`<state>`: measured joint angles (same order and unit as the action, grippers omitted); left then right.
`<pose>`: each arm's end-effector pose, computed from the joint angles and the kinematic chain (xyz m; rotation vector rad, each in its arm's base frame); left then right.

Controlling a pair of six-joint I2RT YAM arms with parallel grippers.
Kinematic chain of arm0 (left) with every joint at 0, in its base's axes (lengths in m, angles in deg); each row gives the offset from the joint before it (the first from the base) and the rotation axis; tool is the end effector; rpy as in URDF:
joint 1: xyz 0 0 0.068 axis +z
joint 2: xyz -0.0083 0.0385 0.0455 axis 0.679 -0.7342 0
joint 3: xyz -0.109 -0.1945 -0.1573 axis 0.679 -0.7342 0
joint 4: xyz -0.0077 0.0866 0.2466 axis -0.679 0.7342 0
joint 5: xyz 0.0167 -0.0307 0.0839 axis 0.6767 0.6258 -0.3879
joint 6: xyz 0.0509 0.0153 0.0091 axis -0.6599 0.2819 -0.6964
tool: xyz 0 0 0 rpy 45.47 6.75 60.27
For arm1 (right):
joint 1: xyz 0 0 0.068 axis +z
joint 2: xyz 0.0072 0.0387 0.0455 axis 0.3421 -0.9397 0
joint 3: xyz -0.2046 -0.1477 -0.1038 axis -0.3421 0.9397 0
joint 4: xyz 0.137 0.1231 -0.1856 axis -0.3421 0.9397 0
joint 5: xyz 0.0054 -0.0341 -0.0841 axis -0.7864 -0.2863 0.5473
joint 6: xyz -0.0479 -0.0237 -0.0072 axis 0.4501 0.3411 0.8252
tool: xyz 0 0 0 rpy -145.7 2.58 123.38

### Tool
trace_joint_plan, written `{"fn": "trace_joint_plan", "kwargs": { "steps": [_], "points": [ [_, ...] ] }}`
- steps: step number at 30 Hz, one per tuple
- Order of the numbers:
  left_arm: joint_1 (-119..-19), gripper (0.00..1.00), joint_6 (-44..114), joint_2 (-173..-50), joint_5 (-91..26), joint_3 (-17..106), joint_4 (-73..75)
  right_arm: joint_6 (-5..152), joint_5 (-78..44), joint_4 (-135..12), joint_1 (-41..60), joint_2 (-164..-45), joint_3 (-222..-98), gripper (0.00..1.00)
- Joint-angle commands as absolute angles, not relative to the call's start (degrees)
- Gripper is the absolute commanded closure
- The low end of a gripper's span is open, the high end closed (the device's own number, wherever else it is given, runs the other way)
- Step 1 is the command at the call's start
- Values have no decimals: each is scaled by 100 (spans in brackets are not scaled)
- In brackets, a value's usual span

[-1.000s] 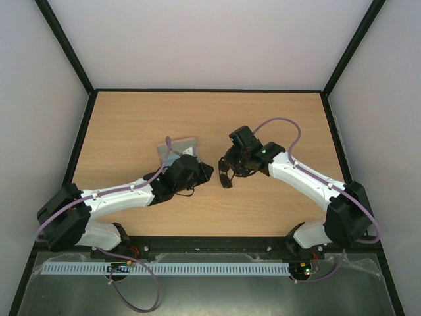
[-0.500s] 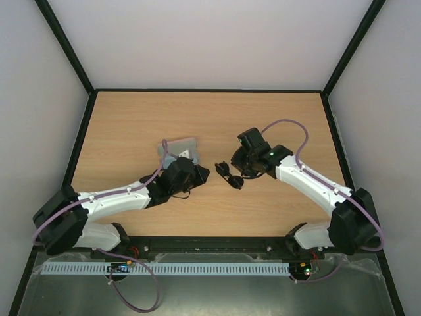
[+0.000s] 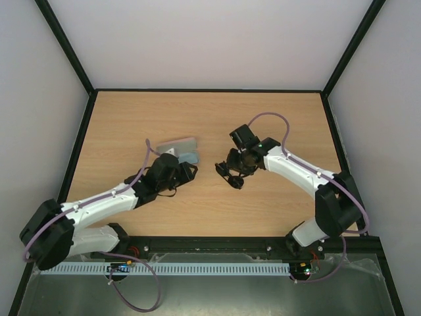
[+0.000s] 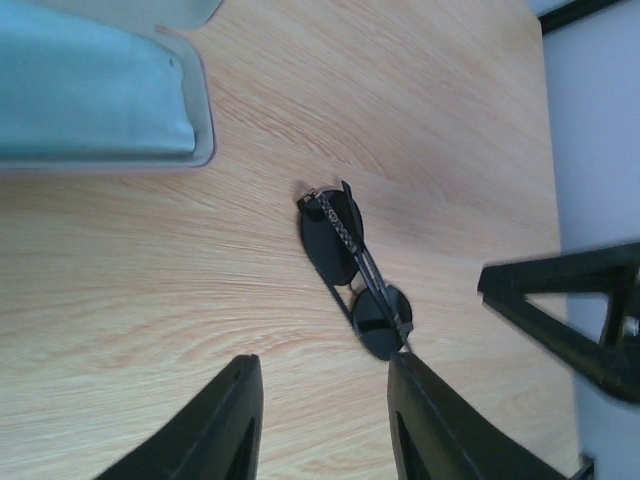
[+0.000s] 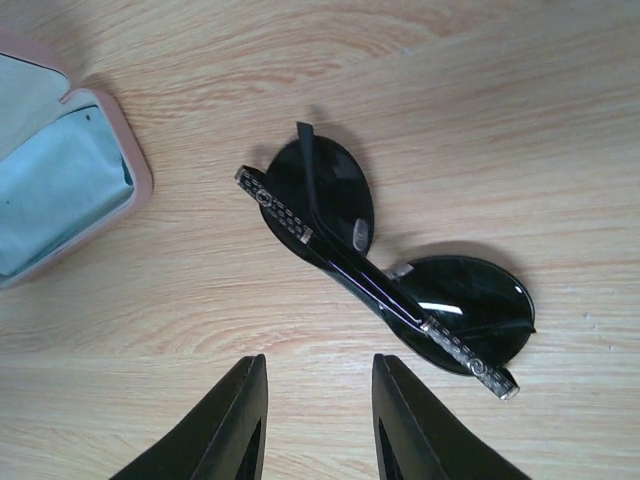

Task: Organize the sunglasses
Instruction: Pick up the sunglasses from the center of the board.

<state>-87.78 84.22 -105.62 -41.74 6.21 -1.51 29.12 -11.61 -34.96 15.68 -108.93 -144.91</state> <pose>0.1803 -0.1796 0.2113 -0.3282 2.2805 -1.0366 0.2550 0.1848 0.2404 0.3361 2.5900 0.6474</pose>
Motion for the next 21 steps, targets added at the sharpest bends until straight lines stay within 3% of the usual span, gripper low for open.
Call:
{"fn": "trace_joint_plan", "kwargs": {
  "steps": [1,4,8,21],
  "points": [
    [-8639,56,8058,-10025,-3884,507,406,3733,-1008,-2921,1604,-11210,-14949,69],
    [-8608,41,7951,-9638,-3877,482,776,3974,-899,-2774,1702,-11436,-15154,69],
    [-8525,32,7920,-9133,-3742,386,1127,4302,-564,-2533,1911,-11803,-15399,69],
    [-8460,27,7858,-7992,-3798,322,2266,4943,-296,-2195,2095,-12494,-15715,69]
  ]
}}
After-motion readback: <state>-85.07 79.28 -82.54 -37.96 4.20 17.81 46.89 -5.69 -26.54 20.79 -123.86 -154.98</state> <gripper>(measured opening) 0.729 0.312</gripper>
